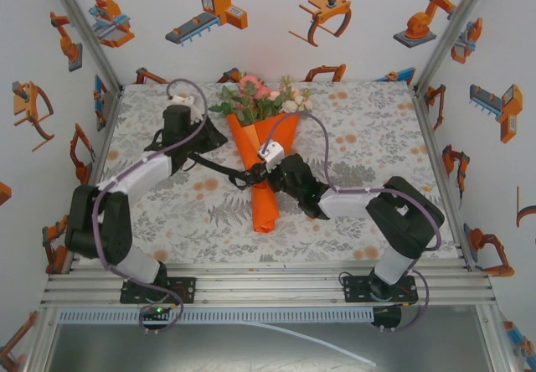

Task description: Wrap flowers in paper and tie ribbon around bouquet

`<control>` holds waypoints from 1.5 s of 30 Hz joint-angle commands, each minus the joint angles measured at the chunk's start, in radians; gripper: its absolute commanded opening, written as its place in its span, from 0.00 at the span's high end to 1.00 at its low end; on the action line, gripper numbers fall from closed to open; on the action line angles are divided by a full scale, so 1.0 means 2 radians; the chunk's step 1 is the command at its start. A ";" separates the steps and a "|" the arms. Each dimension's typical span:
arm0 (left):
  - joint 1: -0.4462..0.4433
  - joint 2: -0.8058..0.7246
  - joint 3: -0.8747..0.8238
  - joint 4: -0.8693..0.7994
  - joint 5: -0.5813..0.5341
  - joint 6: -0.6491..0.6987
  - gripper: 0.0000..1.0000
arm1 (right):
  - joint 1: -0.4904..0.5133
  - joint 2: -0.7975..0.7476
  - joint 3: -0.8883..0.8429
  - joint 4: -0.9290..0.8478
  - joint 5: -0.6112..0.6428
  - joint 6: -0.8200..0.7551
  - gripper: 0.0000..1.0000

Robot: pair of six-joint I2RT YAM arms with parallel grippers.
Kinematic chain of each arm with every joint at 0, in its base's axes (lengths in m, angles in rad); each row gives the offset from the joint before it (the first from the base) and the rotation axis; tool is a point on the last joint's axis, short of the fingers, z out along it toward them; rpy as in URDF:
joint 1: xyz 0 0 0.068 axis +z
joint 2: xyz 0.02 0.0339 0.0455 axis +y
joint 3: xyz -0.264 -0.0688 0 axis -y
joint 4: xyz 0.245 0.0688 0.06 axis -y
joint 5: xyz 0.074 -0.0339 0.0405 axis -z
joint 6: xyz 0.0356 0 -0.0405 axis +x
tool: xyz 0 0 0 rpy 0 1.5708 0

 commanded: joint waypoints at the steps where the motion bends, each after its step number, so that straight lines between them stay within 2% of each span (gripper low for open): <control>1: -0.037 0.026 0.031 -0.032 0.107 0.047 0.72 | 0.002 -0.017 -0.010 0.037 -0.008 -0.040 1.00; 4: -0.064 0.044 0.027 -0.049 0.118 0.065 0.70 | 0.001 -0.020 -0.013 0.042 -0.009 -0.054 1.00; 9: -0.069 0.044 -0.033 0.009 0.147 0.019 0.60 | 0.000 -0.027 -0.017 0.043 -0.021 -0.073 0.99; 15: -0.075 0.037 -0.054 0.033 0.170 0.000 0.58 | 0.000 -0.030 -0.029 0.043 -0.029 -0.081 0.99; 17: -0.076 0.035 -0.056 0.042 0.175 -0.004 0.62 | 0.000 -0.030 -0.030 0.043 -0.029 -0.079 0.99; 21: -0.076 0.029 -0.058 0.047 0.174 -0.005 0.88 | 0.000 -0.033 -0.037 0.042 -0.031 -0.078 0.98; 24: -0.077 0.021 -0.064 0.050 0.170 -0.004 0.98 | 0.000 -0.037 -0.048 0.042 -0.032 -0.073 0.94; 26: -0.077 0.016 -0.072 0.057 0.169 -0.005 0.99 | 0.000 -0.037 -0.055 0.042 -0.036 -0.067 0.89; 30: -0.081 0.011 -0.078 0.067 0.180 -0.006 1.00 | 0.000 -0.036 -0.059 0.043 -0.028 -0.063 0.71; 35: -0.085 0.009 -0.081 0.071 0.185 -0.006 1.00 | 0.000 -0.029 -0.046 0.043 -0.008 -0.078 0.67; 39: -0.086 0.002 -0.079 0.071 0.186 -0.005 1.00 | -0.001 -0.021 -0.030 0.043 -0.017 -0.079 0.64; 42: -0.085 0.001 -0.078 0.072 0.190 -0.006 1.00 | 0.000 -0.010 -0.018 0.044 -0.023 -0.079 0.57; 45: -0.086 -0.001 -0.078 0.077 0.192 -0.011 1.00 | -0.001 0.006 -0.005 0.047 -0.025 -0.080 0.56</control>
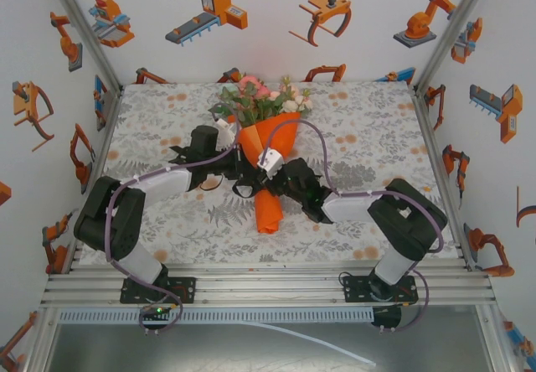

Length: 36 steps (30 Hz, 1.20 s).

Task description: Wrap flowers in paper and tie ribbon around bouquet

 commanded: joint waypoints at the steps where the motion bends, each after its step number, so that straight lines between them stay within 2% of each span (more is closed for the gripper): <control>1: -0.003 -0.016 -0.002 0.017 0.016 -0.007 1.00 | -0.001 0.016 0.023 0.023 -0.001 -0.006 0.56; 11: -0.004 -0.023 -0.005 0.022 0.023 -0.011 1.00 | -0.022 0.034 0.032 0.045 -0.006 0.037 0.71; 15: -0.005 -0.025 -0.007 0.037 0.026 -0.022 1.00 | -0.023 0.038 0.033 0.046 -0.028 0.050 0.84; 16: -0.005 -0.025 -0.008 0.040 0.025 -0.025 0.98 | -0.023 0.037 0.032 0.047 -0.034 0.053 0.87; 18: -0.005 -0.026 -0.008 0.044 0.020 -0.027 0.82 | -0.023 0.036 0.028 0.050 -0.043 0.056 0.93; 21: -0.003 -0.029 -0.006 0.054 0.016 -0.029 0.74 | -0.023 0.033 0.021 0.051 -0.045 0.056 0.99; 23: -0.001 -0.035 -0.005 0.055 0.004 -0.023 0.66 | -0.023 0.029 0.016 0.053 -0.045 0.055 1.00; 26: 0.012 -0.053 -0.012 0.050 -0.043 -0.007 0.61 | -0.023 0.026 0.011 0.054 -0.041 0.055 1.00; 30: 0.037 -0.050 -0.018 0.040 -0.110 0.005 0.60 | -0.023 0.022 0.008 0.054 -0.044 0.055 1.00; 33: 0.053 -0.010 -0.007 0.057 -0.090 -0.013 0.63 | -0.023 0.022 0.009 0.054 -0.046 0.056 1.00; 36: 0.050 0.042 0.013 0.070 -0.052 -0.024 0.74 | -0.023 0.022 0.010 0.054 -0.047 0.056 1.00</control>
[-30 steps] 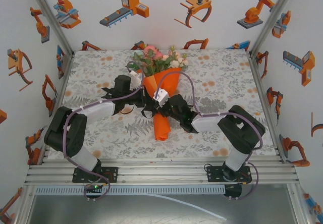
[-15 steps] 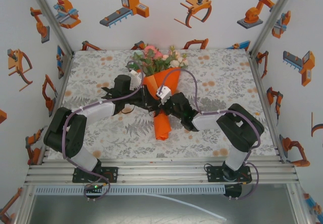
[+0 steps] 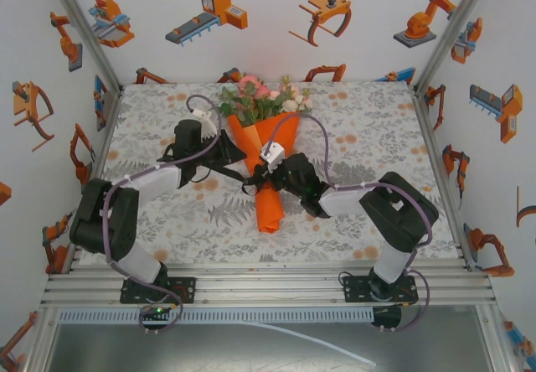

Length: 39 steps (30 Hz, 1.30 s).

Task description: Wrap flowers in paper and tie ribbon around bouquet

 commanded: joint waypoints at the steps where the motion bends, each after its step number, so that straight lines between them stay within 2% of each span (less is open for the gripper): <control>1: -0.008 0.054 0.020 0.024 0.042 -0.013 0.76 | 0.001 -0.012 -0.005 0.025 -0.006 0.006 1.00; 5: -0.024 0.080 0.012 0.058 0.069 -0.021 0.77 | 0.000 -0.013 -0.007 0.025 -0.005 0.008 1.00; 9: -0.028 0.071 -0.006 0.090 0.089 -0.028 0.76 | 0.000 -0.013 -0.007 0.025 -0.006 0.010 1.00; 26: -0.026 0.019 -0.037 0.088 0.126 -0.020 0.75 | 0.000 -0.013 -0.007 0.024 -0.003 0.013 1.00; 39: -0.028 0.055 -0.028 0.106 0.162 -0.039 0.74 | 0.000 -0.013 -0.006 0.023 -0.003 0.015 1.00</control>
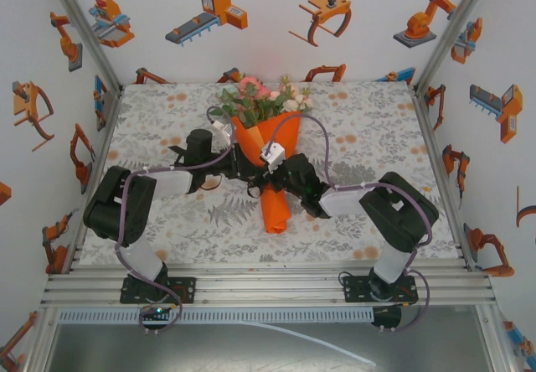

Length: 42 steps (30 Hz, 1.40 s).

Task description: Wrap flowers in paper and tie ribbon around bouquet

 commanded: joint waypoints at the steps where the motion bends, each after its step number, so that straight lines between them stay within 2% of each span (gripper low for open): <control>1: -0.001 0.005 0.005 0.011 0.026 -0.007 0.74 | 0.000 -0.012 -0.003 0.023 -0.004 0.009 1.00; 17: -0.001 0.022 -0.003 0.082 0.045 -0.053 0.61 | 0.000 -0.010 0.000 0.020 -0.010 0.010 0.99; 21: -0.001 0.024 -0.007 0.107 0.048 -0.066 0.53 | 0.000 -0.010 0.002 0.018 -0.013 0.011 1.00; 24: -0.001 0.031 -0.004 0.111 0.049 -0.070 0.53 | 0.000 -0.011 0.002 0.017 -0.013 0.012 1.00; 29: -0.004 0.045 0.005 0.082 0.039 -0.064 0.58 | 0.000 -0.014 0.003 0.016 -0.013 0.013 1.00; 34: -0.004 0.051 0.010 0.083 0.024 -0.072 0.67 | 0.000 -0.009 0.006 0.015 -0.020 0.017 1.00; 38: -0.004 0.049 0.008 0.090 0.022 -0.076 0.79 | 0.000 -0.008 0.005 0.015 -0.021 0.017 1.00; 42: -0.004 0.046 0.005 0.093 0.019 -0.077 0.85 | 0.000 -0.008 0.001 0.015 -0.018 0.016 0.99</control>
